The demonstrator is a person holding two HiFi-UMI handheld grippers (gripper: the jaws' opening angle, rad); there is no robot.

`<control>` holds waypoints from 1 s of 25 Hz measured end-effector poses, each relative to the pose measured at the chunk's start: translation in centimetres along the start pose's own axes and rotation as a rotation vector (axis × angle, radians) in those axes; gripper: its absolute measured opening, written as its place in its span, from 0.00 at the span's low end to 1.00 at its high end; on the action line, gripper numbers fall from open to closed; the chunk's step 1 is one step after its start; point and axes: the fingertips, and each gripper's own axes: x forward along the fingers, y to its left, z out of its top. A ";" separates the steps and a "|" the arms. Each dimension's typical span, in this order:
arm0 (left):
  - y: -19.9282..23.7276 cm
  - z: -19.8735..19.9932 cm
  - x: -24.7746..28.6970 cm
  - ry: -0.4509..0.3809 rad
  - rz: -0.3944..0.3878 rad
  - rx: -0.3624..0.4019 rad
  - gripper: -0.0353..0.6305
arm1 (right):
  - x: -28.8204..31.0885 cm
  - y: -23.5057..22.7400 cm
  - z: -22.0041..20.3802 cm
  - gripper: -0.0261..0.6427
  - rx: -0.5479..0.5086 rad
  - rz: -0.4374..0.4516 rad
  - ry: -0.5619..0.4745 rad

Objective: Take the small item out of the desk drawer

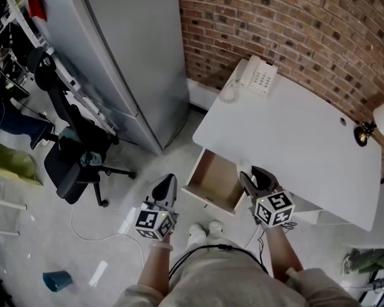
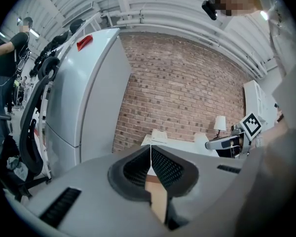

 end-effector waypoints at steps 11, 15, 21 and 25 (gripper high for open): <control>1.7 2.3 -1.4 -0.030 0.021 0.035 0.07 | -0.7 0.7 3.2 0.26 -0.032 -0.013 -0.083; 1.9 3.0 -1.7 -0.044 0.021 0.043 0.07 | -1.0 0.6 4.0 0.26 -0.040 -0.021 -0.105; 2.9 3.7 -2.1 -0.062 0.037 0.047 0.07 | -1.0 0.7 5.0 0.26 -0.051 -0.031 -0.134; 3.3 4.2 -2.4 -0.078 0.047 0.049 0.07 | -1.0 0.8 5.3 0.26 -0.057 -0.034 -0.143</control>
